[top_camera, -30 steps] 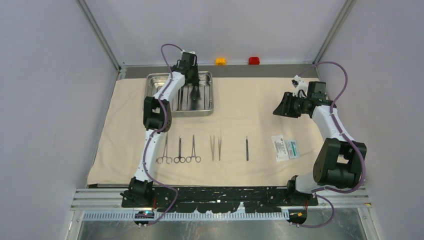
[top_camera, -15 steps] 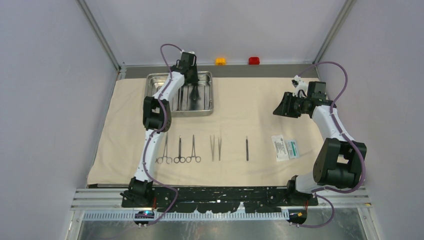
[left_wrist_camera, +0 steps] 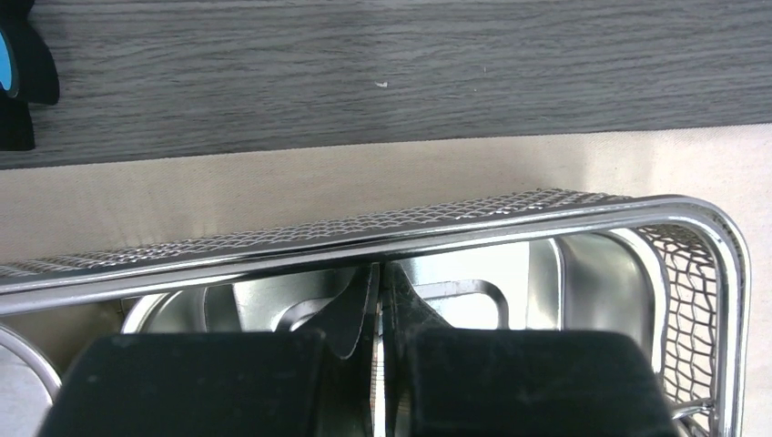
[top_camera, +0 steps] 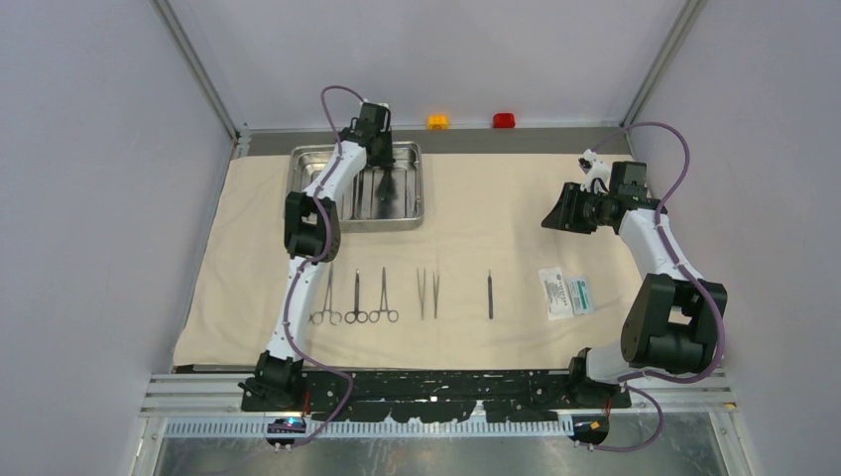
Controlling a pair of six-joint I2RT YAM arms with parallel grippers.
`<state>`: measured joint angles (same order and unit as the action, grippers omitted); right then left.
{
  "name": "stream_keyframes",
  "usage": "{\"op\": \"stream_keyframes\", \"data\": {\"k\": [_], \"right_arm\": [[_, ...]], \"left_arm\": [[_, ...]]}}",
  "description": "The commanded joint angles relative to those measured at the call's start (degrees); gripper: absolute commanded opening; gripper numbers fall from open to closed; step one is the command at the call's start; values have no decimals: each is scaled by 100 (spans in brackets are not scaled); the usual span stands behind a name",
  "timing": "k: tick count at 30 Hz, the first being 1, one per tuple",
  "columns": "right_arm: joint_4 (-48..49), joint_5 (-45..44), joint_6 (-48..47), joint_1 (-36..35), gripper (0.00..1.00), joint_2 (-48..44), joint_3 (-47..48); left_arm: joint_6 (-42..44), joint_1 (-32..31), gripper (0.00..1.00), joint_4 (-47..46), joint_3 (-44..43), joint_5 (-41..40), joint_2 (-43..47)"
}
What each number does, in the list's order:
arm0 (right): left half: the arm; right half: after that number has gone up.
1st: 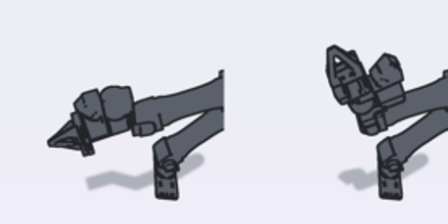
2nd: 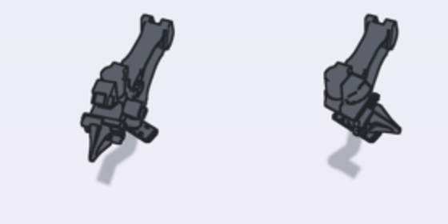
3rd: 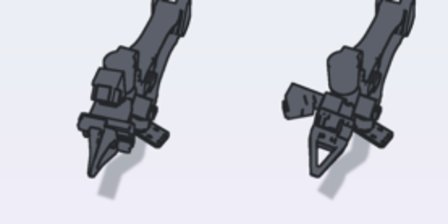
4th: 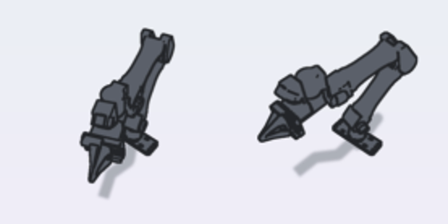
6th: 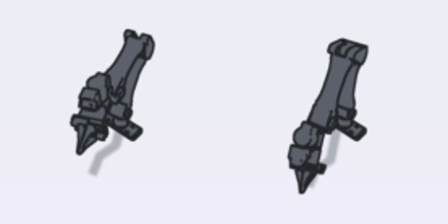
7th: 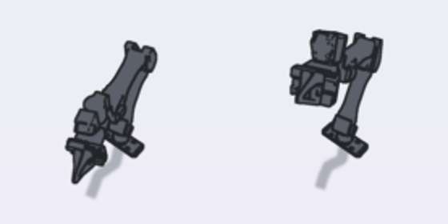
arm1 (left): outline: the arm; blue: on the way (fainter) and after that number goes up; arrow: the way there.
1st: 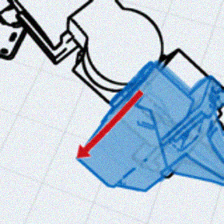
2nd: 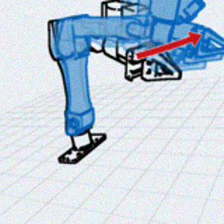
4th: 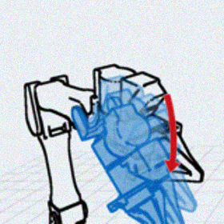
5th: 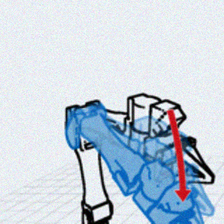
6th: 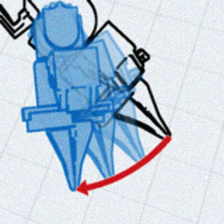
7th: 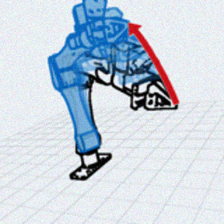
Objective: Open and lay out the surgical kit
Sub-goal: Pick up the medical item from the container.
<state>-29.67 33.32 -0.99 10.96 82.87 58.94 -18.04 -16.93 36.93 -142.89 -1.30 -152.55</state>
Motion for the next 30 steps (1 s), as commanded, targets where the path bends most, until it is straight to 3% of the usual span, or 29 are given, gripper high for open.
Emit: {"op": "stream_keyframes", "data": {"k": [1,24,30], "right_arm": [[32,78,-50,16,45,-87,197],[48,166,-24,19,46,-204,197],[49,189,-8,20,46,-234,197]], "left_arm": [[187,-30,0,495,-171,-82,-1],[115,-203,0,681,-255,-183,1129],[-256,-416,0,574,547,-277,1878]]}}
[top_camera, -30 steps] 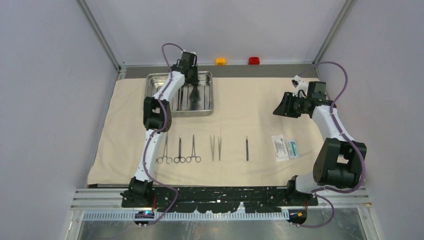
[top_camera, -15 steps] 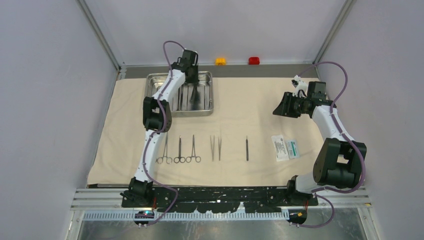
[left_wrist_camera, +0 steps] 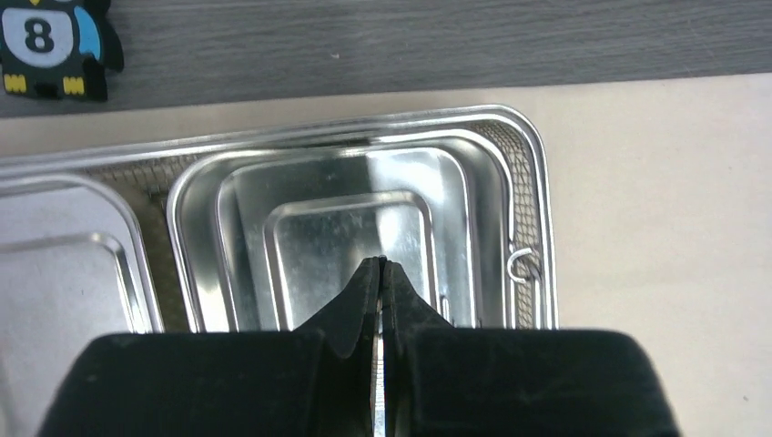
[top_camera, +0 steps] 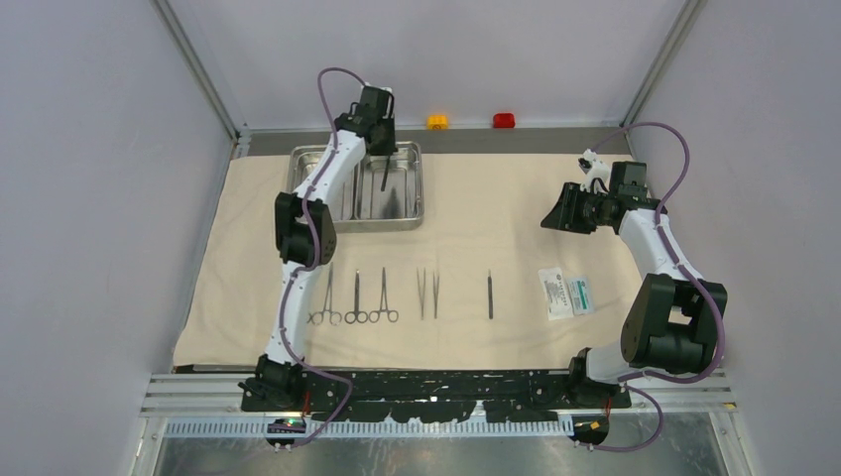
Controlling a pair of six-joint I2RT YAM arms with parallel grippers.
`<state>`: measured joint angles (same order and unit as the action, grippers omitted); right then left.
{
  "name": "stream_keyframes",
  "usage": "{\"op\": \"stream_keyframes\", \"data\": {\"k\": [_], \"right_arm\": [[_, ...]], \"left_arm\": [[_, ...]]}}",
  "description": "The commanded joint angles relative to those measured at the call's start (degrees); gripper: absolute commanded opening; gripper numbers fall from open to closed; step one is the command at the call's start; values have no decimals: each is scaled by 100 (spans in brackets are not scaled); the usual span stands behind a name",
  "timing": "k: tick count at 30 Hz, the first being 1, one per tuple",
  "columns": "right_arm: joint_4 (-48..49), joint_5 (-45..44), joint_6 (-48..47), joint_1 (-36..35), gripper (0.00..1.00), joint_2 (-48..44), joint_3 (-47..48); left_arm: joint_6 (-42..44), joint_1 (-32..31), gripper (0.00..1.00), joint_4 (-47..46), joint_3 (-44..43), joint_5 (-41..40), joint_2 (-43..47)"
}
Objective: Open and lay out the surgical kit
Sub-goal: Pick up the medical item from the container, then place the medical item in the surgical kit.
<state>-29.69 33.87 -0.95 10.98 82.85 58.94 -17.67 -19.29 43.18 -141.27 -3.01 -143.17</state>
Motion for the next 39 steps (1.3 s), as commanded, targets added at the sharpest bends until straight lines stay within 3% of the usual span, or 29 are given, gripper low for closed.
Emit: {"op": "stream_keyframes", "data": {"k": [1,9,17,24,32,39], "right_arm": [[47,150,-11,16,46,-243,197],[58,266,7,18,45,-483,180],[152,243,62,18,46,-954,80],[229,-123,-78,111,45,-1271,-29],[651,230,350,617,45,-1302,-299],[735,240,350,748,45,-1352,-374]], "left_arm": [[-378,-251,0,-116,612,-145,1127],[-1319,-1100,0,-333,2204,-794,2408],[-2399,-2668,0,-196,3192,-1722,3148],[-3233,-3659,0,260,2759,-1606,2559],[-4031,-4088,0,726,2329,-1635,1838],[-4175,-4140,0,822,1952,-1563,1232]]}}
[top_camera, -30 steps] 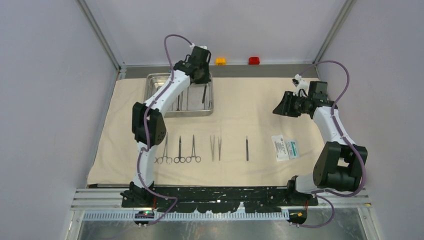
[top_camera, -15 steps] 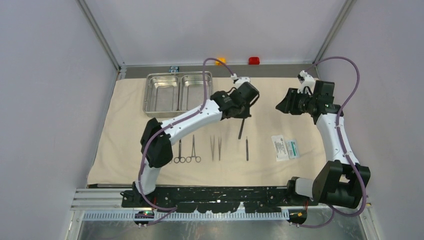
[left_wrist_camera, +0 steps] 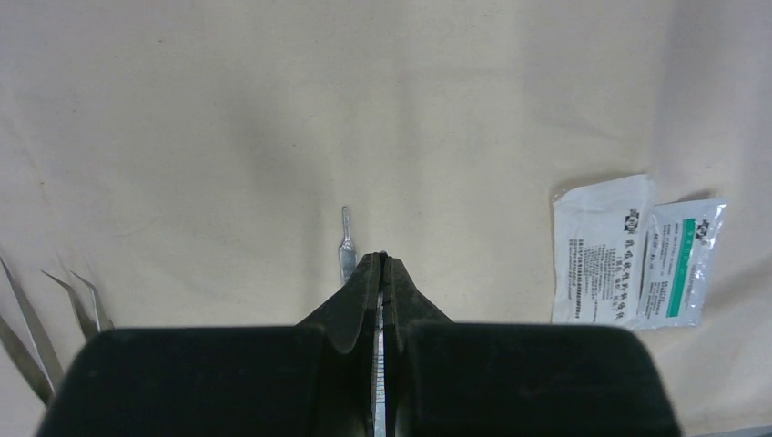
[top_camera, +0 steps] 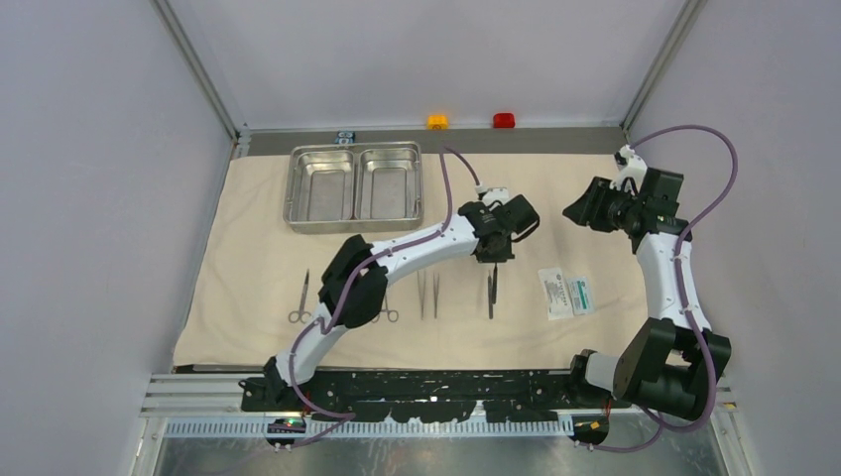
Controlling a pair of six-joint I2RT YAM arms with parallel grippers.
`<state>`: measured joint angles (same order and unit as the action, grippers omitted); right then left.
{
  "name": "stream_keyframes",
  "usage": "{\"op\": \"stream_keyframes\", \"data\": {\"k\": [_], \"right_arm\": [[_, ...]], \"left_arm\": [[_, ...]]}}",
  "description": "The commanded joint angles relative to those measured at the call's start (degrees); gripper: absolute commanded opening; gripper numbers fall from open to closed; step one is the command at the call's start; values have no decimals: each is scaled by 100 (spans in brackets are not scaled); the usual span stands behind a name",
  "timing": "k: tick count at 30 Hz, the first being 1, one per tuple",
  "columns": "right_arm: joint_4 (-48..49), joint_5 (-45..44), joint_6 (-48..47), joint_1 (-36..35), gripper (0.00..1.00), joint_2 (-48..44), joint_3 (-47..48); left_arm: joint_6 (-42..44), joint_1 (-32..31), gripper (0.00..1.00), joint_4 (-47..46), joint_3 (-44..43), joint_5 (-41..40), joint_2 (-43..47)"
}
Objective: Open and lay out the surgical kit
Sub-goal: Place the medical item in the surgical kit.
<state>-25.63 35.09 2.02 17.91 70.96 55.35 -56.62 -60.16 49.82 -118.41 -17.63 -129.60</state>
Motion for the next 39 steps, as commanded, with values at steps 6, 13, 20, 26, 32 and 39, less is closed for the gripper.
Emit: {"op": "stream_keyframes", "data": {"k": [6,13,20,26,32,39], "right_arm": [[334,120,46,89,45,-208,-24],[330,226,54,92,45,-116,-16],[338,243,61,100,45,-185,-37],[344,244,61,99,45,-170,-51],[350,244,70,99,45,-127,-51],[352,244,70,100,45,-111,-60]], "left_arm": [[-716,-68,0,137,-359,284,-383],[-666,-286,0,190,-751,62,-660],[-679,-290,0,243,-943,-118,-849],[-661,-282,0,271,-970,-242,-921],[-634,-212,0,191,-913,-253,-957],[-631,-167,0,151,-889,-222,-1007]]}}
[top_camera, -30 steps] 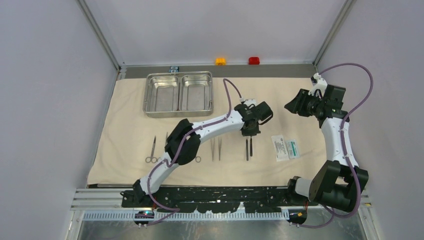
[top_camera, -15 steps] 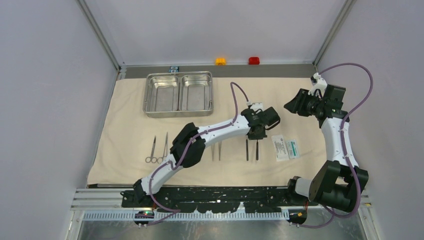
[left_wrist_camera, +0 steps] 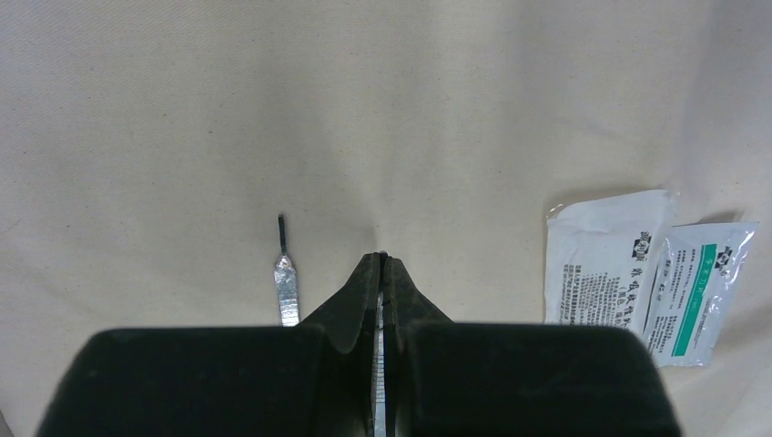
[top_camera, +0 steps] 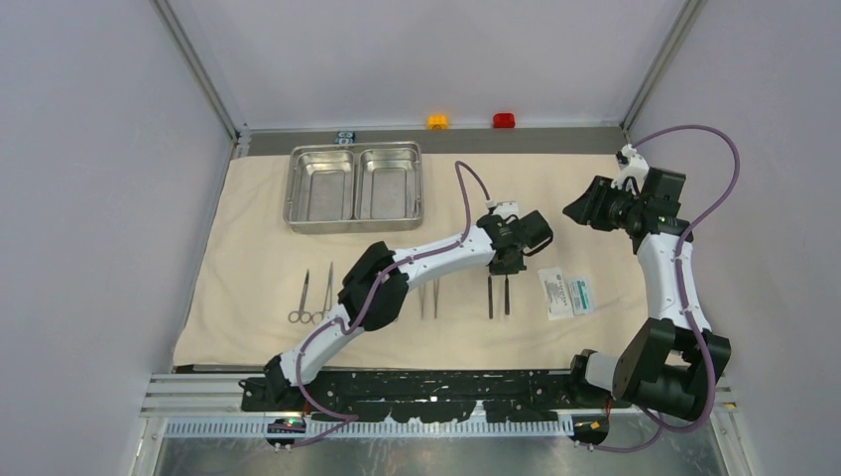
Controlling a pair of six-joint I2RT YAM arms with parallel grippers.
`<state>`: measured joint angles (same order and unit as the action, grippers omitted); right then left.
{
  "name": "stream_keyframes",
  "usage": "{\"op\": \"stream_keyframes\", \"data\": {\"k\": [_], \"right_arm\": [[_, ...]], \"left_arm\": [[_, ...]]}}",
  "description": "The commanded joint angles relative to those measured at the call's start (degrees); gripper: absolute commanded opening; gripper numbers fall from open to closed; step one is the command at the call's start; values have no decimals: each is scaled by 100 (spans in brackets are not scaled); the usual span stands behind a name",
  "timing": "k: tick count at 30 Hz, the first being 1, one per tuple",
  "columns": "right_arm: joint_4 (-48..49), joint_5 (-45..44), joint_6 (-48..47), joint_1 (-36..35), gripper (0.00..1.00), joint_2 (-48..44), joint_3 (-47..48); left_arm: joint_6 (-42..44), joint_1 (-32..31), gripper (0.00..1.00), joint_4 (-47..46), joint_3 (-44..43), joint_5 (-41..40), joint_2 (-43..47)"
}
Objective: Open and lay out the surgical kit
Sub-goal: Place the medical item in the surgical kit.
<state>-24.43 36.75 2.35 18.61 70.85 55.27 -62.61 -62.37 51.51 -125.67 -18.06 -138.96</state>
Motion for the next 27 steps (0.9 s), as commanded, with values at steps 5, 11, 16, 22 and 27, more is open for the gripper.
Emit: {"op": "stream_keyframes", "data": {"k": [5,11,16,22,27], "right_arm": [[228,78,29,35,45,-67,-51],[225,78,20,31,45,-50,-51],[227,78,21,29,45,-47,-60],[221,78,8,33,45,-39,-60],[220,84,11,33,45,-11,-60]], "left_arm": [[-28,63,0,-24,-65,-288,-50],[14,64,0,-27,-102,-401,-45],[28,61,0,-18,-18,-488,-46],[11,61,0,-2,58,-580,-41],[-12,62,0,-1,90,-599,-50]]}}
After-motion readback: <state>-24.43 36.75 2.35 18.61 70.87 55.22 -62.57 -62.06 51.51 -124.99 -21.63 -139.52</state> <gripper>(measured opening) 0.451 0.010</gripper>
